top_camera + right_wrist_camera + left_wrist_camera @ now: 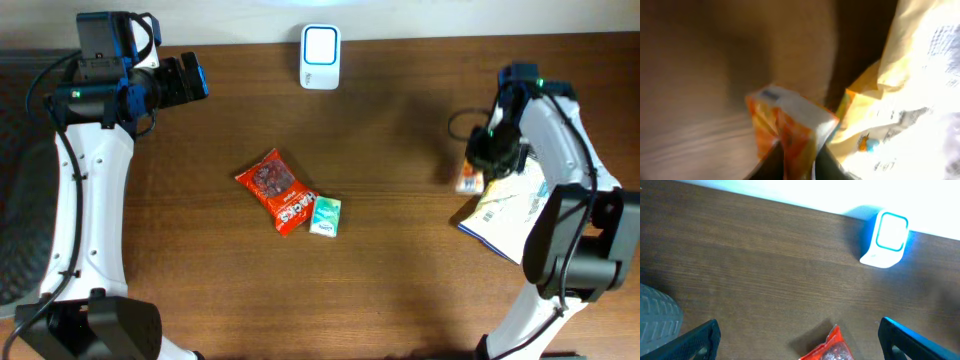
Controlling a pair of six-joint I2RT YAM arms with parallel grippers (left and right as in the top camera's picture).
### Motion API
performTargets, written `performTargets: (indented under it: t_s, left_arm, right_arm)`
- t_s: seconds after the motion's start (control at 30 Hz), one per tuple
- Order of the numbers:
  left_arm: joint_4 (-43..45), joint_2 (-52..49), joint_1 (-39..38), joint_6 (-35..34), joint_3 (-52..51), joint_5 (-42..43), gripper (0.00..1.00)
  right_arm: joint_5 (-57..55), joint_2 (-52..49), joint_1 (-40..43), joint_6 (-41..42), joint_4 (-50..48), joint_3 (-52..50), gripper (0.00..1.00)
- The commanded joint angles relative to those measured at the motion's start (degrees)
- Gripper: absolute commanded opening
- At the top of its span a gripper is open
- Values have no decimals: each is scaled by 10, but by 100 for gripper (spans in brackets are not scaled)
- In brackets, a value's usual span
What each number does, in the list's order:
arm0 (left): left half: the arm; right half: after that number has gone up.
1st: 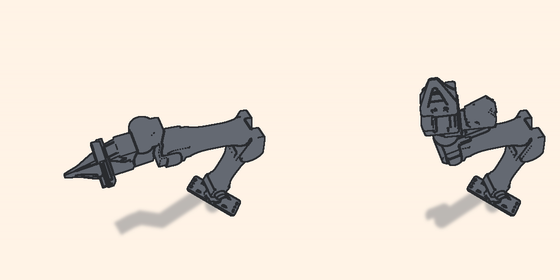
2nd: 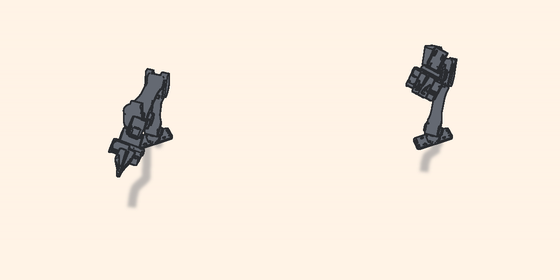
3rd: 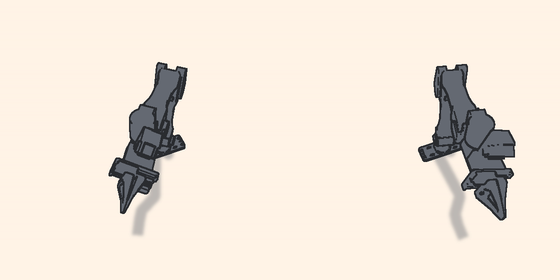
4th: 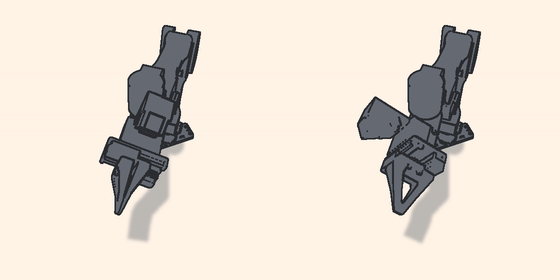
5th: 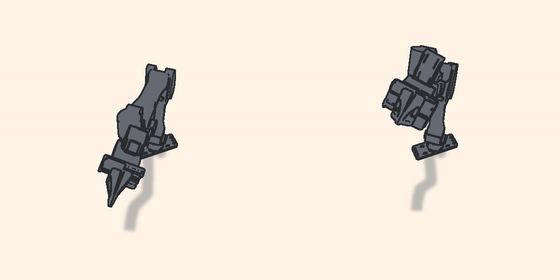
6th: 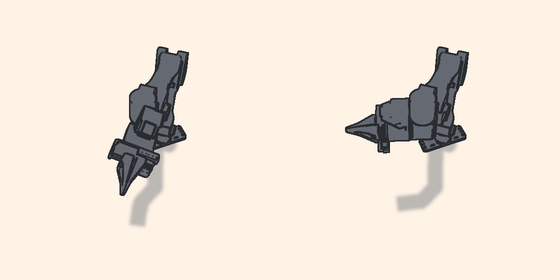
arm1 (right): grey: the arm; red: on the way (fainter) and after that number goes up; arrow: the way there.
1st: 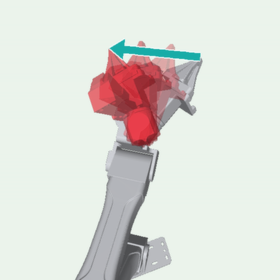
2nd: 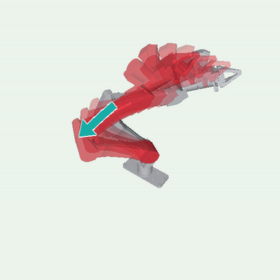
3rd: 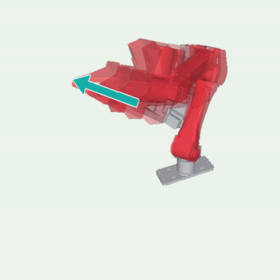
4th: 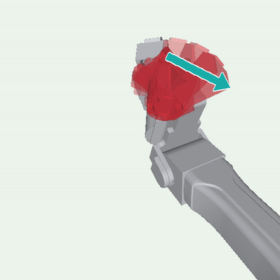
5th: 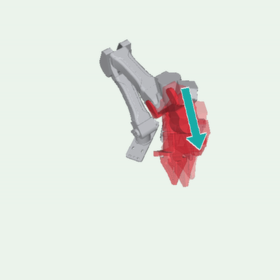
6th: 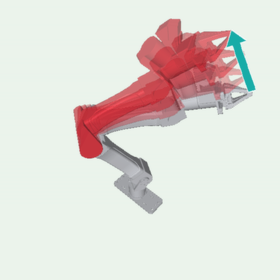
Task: Scan the item barcode
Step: 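Carry the orange box right and set it beside the cream bag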
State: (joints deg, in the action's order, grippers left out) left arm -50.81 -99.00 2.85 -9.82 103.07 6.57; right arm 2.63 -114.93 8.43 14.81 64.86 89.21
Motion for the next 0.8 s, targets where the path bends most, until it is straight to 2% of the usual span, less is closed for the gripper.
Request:
performTargets:
  t_s: [0.0, 0.1, 0.2, 0.27, 0.37, 0.5, 0.6, 0.77]
  left_arm:
    - [1, -3, -1, 10, 1, -2, 99]
    - [1, -3, -1, 10, 1, -2, 99]
    - [1, -3, -1, 9, 1, -2, 99]
    - [1, -3, -1, 10, 1, -2, 99]
    - [1, -3, -1, 10, 1, -2, 99]
    - [1, -3, -1, 10, 1, -2, 99]
    - [1, -3, -1, 10, 1, -2, 99]
    - [1, -3, -1, 10, 1, -2, 99]
  right_arm:
    - [2, 1, 15, 0, -9, -37, 36]
    - [7, 3, 17, -18, 6, -17, 44]
    - [43, 3, 11, -39, 72, 79, 50]
    - [103, 3, -5, -39, 104, 145, 51]
    - [197, 3, -44, -41, 102, 179, 54]
    - [223, 2, -137, -37, 71, 150, 57]
    - [223, 1, -219, 0, 19, 90, 61]
    - [225, 1, -329, 100, -95, -35, 61]
